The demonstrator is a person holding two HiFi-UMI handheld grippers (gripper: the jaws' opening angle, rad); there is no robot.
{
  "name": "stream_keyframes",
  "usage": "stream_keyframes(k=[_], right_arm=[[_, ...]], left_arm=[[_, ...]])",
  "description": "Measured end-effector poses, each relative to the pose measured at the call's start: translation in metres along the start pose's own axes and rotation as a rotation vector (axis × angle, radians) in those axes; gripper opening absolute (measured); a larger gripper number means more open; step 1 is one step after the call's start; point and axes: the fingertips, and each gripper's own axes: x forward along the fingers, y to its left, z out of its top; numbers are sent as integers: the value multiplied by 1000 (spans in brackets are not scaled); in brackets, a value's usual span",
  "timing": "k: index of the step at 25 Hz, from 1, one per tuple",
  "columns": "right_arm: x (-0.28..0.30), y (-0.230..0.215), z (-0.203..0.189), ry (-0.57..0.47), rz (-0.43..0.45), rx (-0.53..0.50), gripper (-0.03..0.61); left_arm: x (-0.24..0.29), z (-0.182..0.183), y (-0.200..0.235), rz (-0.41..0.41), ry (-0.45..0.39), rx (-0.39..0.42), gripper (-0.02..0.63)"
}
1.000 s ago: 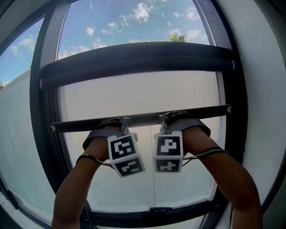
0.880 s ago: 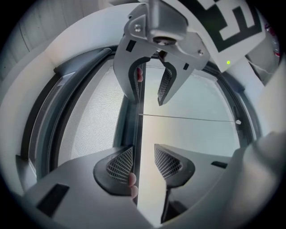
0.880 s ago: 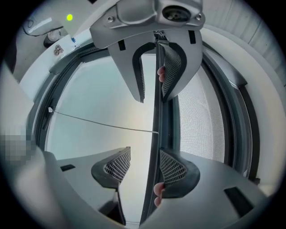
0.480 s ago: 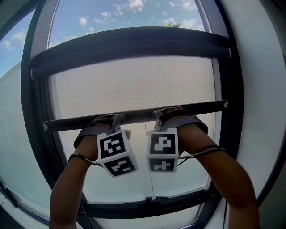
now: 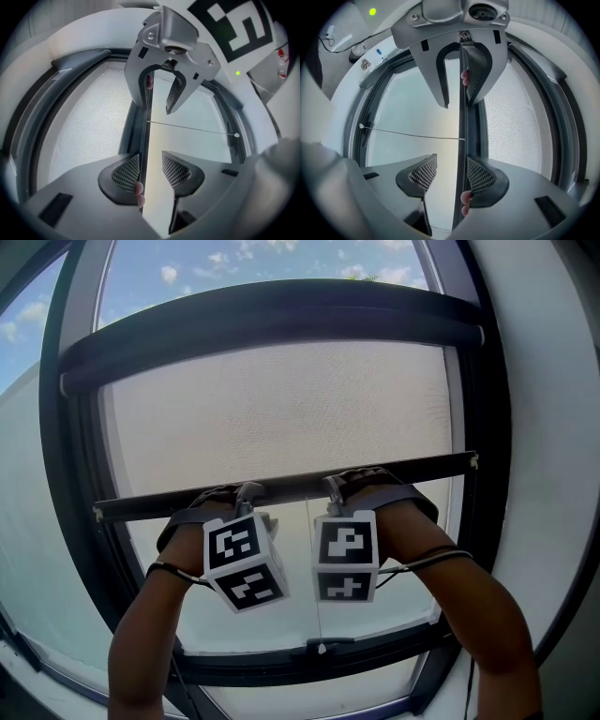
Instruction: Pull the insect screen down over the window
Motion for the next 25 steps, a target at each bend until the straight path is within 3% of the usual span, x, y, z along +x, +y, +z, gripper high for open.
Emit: stream_keyframes(k=[5,14,21,25], right_arm=[[3,28,0,25,33,-27,199],[2,47,4,-21,53,72,199],[12,94,8,-25,162,73,199],[15,113,9,-38,165,98,199]], left_arm=[[4,0,-28,-29,-30,-12,150],[5,-2,-48,-69,-52,-20,150],[17,-9,-97,-195,-64,-43,150],[21,-10,-114,-175,-84,-47,150]])
